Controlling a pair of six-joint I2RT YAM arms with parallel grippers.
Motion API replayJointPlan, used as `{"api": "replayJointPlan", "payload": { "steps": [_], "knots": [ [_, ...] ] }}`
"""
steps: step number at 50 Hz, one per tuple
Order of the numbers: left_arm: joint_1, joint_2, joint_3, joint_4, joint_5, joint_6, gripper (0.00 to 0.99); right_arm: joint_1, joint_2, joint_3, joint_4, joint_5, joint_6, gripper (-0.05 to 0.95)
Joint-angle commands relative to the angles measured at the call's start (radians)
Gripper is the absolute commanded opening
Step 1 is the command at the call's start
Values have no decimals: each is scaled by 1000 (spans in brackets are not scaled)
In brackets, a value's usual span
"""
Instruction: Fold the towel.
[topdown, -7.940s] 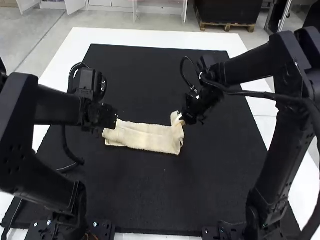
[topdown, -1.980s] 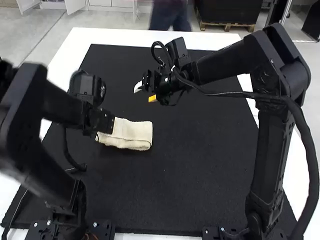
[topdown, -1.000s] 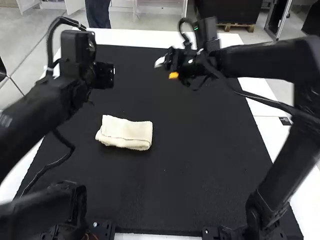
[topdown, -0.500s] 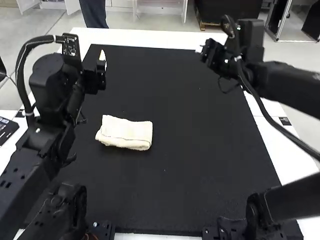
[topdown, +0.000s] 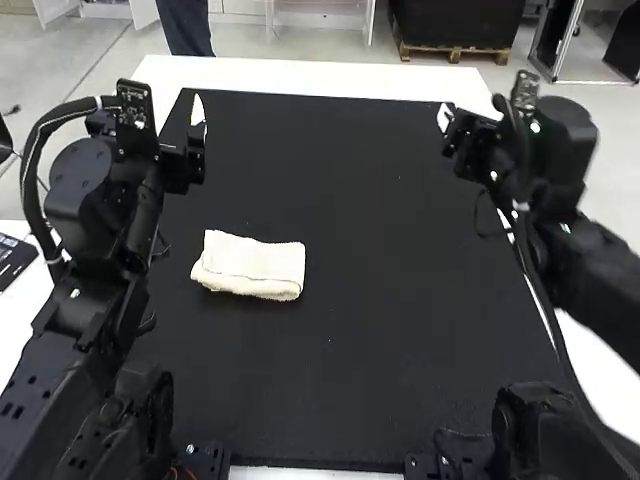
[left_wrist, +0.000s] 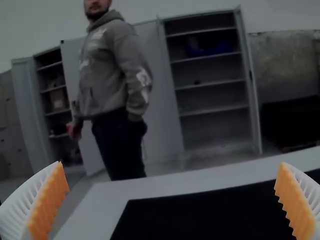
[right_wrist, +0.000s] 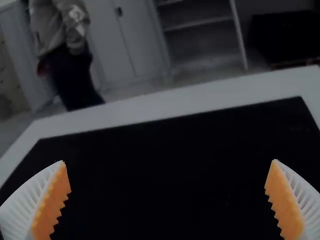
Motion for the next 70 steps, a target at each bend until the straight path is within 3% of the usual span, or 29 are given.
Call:
{"api": "replayJointPlan", "payload": {
  "steps": [1,15,24,28,34,37,42,46,52,56,59,63,70],
  "knots": [
    [-3,-46,-9,8,27,16,972,-30,-121,-40,20,18,-52,897],
    [10,-168,-58,42,64,30,972,-64,-418,-183,43,-4,-155,898],
    [10,-197,-63,43,85,30,972,-65,-685,-273,20,-84,-204,905],
    [6,-214,-71,43,102,30,972,-72,-658,-266,16,-90,-208,905],
    [6,-239,-88,45,145,30,972,-82,-673,-289,14,-110,-236,905],
    [6,-259,-100,43,191,29,972,-88,-673,-293,16,-153,-247,907],
    [6,-259,-118,77,232,26,972,-93,-672,-293,11,-165,-244,907],
    [6,-259,-127,80,294,24,972,-93,-673,-289,4,-171,-219,908],
    [5,-259,-157,86,326,18,972,-93,-673,-261,-110,-179,-172,908],
    [5,-259,-175,65,326,-8,972,-93,-673,-259,-168,-202,-162,908],
    [3,-259,-183,45,326,-60,972,-93,-672,-261,-171,-202,-162,908],
    [3,-259,-177,-38,327,-90,972,-93,-672,-281,-176,-202,-161,908],
    [8,-259,-160,-121,326,-99,972,-93,-672,-290,-176,-206,-162,908]
  ]
}}
